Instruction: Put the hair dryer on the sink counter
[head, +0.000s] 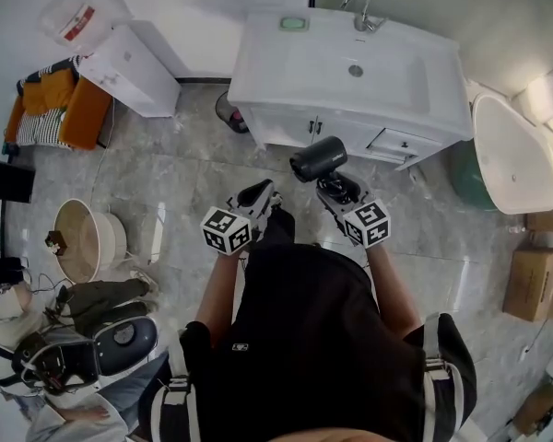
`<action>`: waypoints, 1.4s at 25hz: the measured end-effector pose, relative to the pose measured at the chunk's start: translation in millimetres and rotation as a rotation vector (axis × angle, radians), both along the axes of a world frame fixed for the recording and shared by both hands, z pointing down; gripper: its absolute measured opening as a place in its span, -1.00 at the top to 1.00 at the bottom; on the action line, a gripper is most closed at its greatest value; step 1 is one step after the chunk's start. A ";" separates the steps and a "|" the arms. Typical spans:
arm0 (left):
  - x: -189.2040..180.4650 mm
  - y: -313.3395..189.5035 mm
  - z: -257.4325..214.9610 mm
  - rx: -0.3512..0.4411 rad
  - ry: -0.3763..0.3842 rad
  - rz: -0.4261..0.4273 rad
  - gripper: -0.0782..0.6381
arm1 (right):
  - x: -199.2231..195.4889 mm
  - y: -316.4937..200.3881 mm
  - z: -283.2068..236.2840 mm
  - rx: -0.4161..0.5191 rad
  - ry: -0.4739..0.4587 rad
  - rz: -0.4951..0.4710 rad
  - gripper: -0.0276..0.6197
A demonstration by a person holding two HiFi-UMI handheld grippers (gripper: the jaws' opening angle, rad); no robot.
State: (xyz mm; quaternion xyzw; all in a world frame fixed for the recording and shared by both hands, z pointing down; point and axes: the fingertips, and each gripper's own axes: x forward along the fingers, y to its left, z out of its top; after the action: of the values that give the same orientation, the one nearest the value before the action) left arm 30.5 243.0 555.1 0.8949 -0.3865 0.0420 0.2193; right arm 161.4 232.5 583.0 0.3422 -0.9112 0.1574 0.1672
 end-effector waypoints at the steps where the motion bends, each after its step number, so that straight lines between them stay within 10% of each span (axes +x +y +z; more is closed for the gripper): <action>1: -2.1 -8.2 -0.7 -0.002 0.010 0.000 0.73 | -1.3 -6.4 0.2 -0.004 0.003 0.004 0.01; 35: -107.0 -227.6 13.1 -0.020 0.037 0.147 0.73 | -111.2 -194.7 25.7 -0.067 0.060 0.111 0.01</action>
State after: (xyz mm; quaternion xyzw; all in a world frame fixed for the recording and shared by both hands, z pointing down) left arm -76.6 15.4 568.2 0.9192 -0.3151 0.0454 0.2316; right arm 50.2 37.7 608.6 0.3909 -0.8796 0.1867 0.1968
